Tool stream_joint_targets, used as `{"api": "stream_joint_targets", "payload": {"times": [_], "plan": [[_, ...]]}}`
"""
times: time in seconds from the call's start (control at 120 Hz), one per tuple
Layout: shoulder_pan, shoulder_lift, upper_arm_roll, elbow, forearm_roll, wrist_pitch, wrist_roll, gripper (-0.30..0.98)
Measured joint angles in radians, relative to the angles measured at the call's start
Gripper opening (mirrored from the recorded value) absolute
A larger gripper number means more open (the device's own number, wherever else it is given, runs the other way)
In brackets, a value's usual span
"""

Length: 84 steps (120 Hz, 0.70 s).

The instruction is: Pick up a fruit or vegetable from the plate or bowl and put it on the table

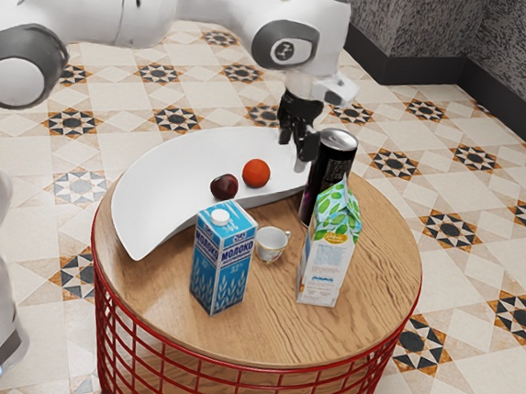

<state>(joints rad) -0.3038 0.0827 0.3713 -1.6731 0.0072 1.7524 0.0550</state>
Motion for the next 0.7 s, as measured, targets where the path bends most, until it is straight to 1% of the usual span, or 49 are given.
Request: {"api": "stream_joint_targets", "payload": {"times": [0.033, 0.092, 0.167, 0.242, 0.333, 0.5, 0.625, 0.7], "plan": [[-0.021, 0.0, -0.027, 0.001, -0.001, 0.003, 0.001, 0.68], [0.018, -0.001, -0.075, 0.003, -0.001, 0.006, 0.003, 0.68], [0.103, -0.003, -0.099, 0.001, -0.002, 0.01, 0.006, 0.68], [0.234, -0.005, -0.17, -0.001, 0.0, 0.011, 0.008, 0.69], [0.321, -0.005, -0.236, -0.008, 0.001, 0.012, 0.011, 0.69], [0.376, -0.01, -0.288, -0.047, -0.005, 0.012, 0.013, 0.69], [0.419, -0.096, -0.293, -0.166, -0.007, 0.013, 0.012, 0.69], [0.446, -0.117, -0.294, -0.203, -0.008, 0.015, 0.009, 0.69]]}}
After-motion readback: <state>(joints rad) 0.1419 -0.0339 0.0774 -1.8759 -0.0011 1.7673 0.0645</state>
